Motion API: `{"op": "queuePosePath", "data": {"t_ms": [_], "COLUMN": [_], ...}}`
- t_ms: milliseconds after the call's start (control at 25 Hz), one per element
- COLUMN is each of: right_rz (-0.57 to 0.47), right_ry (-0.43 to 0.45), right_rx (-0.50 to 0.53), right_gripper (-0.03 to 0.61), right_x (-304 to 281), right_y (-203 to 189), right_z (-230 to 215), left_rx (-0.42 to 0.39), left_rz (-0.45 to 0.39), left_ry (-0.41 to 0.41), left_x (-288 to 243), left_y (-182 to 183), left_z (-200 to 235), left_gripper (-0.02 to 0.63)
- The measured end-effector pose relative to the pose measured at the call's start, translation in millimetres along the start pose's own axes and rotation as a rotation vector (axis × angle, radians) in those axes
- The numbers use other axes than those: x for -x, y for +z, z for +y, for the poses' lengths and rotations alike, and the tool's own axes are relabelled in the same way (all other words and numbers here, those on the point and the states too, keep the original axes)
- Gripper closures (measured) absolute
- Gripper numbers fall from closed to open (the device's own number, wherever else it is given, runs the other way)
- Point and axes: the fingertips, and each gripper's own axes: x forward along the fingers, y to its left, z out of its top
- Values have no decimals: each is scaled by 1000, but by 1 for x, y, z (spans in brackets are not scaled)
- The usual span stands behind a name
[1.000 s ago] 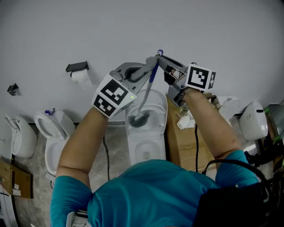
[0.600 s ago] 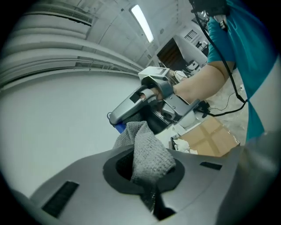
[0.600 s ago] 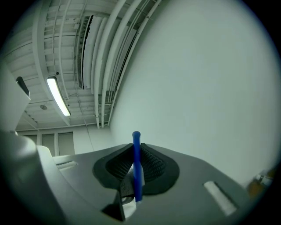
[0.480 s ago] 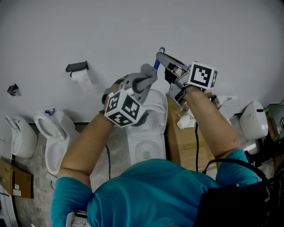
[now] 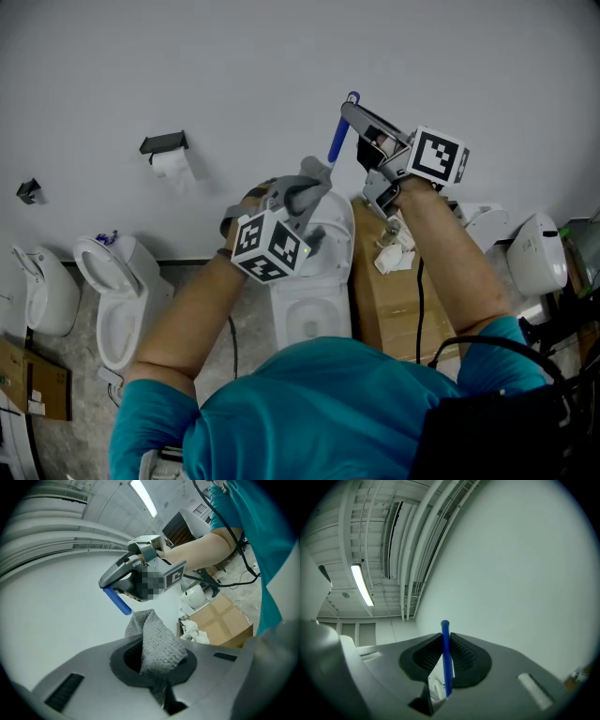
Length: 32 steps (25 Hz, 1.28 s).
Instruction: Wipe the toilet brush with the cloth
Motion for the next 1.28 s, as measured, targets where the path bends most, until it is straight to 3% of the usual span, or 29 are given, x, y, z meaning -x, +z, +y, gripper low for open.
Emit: {"op": "queuePosePath", "data": {"t_ms": [640, 880, 960, 1040, 1120, 1200, 1280], "right_rz": [-43, -29, -15, 17, 59, 98, 127], "right_ry": [-17, 3, 41, 51, 45, 92, 147], "right_rx": [12, 29, 60, 88, 106, 108, 90], "right_gripper": [526, 526, 526, 526, 526, 526, 526], "right_x": [6, 5, 4, 7, 9, 3, -2], "right_y": [14, 12, 10, 1, -13, -28, -39], "right_z": [-8, -5, 1, 2, 1, 12, 22], "left_rx": [-34, 21, 108, 251, 418, 578, 684], "left_rz": [93, 71, -13, -134, -246, -337, -398], "left_ry": [-113, -149, -179, -199, -200, -185, -178], "left_x": [-13, -11, -1, 12, 24, 34, 36], "left_y": [-42, -45, -30, -7, 12, 23, 31], "left_z": [-73, -81, -74, -54, -18, 28, 65], "left_gripper": [601, 601, 601, 601, 601, 601, 601]}}
